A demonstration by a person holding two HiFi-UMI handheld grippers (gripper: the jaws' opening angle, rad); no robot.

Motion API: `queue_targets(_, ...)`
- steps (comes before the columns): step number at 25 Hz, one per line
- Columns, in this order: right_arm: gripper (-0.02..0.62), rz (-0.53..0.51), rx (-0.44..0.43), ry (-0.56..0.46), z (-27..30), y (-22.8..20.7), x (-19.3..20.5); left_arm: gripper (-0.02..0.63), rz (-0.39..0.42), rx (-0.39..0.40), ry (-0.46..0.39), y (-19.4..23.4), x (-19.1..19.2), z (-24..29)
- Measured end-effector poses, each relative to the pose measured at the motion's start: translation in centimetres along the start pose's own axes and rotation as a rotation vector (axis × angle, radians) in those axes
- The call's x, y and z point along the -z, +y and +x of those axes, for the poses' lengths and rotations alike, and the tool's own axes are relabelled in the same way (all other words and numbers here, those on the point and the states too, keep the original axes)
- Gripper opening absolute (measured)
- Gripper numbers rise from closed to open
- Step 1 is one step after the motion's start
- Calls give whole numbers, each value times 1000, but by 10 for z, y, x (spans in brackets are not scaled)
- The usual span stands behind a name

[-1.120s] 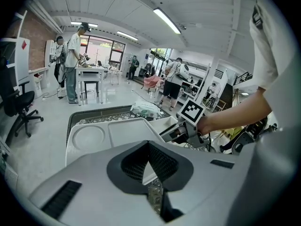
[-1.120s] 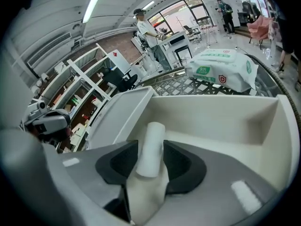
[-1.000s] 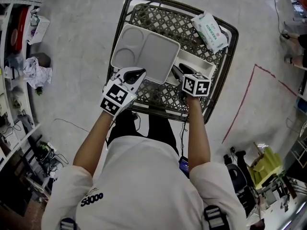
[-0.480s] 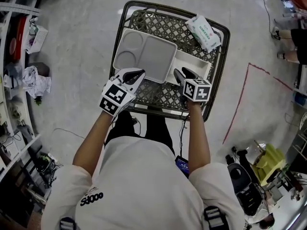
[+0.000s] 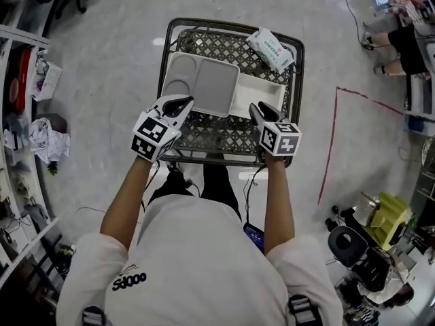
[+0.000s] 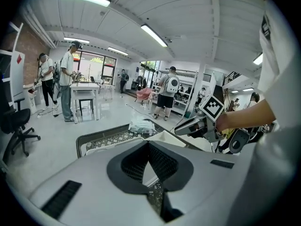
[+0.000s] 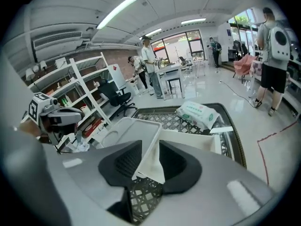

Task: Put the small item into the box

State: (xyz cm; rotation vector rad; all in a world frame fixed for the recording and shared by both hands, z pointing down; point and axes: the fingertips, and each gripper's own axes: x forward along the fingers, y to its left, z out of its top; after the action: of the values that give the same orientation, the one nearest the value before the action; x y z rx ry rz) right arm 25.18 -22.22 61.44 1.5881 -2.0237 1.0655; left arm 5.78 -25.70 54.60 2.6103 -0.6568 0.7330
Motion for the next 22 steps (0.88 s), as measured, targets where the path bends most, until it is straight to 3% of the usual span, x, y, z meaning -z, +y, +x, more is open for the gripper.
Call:
queue_targets(10, 61, -32, 117, -212, -88, 35, -37, 6, 96, -5, -106, 0, -38, -46)
queue_targets(14, 11, -83, 168, -280, -118, 53, -48, 6, 169, 19, -139, -10, -53, -60)
queue_targets(22, 11, -134, 231, -410, -174, 100, -49, 6, 287, 51, -199, -28, -66, -97)
